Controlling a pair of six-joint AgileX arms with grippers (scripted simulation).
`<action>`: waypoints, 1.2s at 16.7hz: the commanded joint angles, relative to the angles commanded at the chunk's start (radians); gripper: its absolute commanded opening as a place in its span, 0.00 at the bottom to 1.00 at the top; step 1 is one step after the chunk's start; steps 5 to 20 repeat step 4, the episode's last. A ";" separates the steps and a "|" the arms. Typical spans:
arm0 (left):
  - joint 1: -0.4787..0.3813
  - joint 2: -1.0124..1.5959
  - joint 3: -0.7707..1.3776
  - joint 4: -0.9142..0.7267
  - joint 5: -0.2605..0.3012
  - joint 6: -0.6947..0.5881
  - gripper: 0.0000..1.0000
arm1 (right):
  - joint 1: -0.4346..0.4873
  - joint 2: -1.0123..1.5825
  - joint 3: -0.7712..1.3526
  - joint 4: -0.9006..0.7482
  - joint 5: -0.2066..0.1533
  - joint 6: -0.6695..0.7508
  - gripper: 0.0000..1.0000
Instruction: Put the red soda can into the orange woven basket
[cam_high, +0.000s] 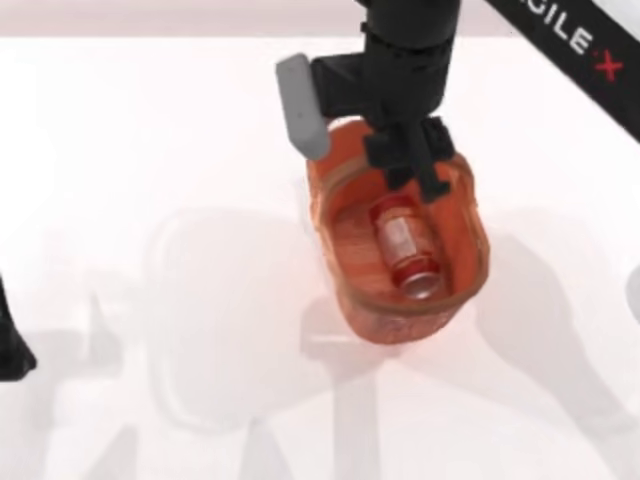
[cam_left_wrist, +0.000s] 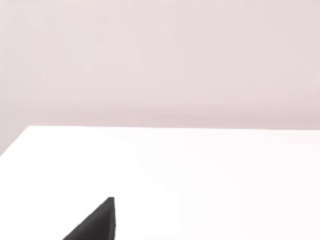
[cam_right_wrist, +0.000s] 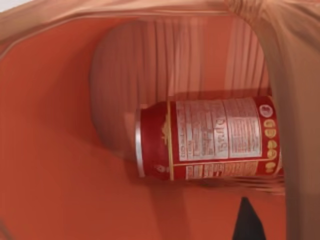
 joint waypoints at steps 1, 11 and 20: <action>0.000 0.000 0.000 0.000 0.000 0.000 1.00 | -0.003 0.005 0.033 -0.028 0.000 -0.003 0.00; 0.000 0.000 0.000 0.000 0.000 0.000 1.00 | -0.008 0.012 0.068 -0.062 0.000 -0.007 0.00; 0.000 0.000 0.000 0.000 0.000 0.000 1.00 | -0.008 0.012 0.068 -0.062 0.000 -0.007 0.00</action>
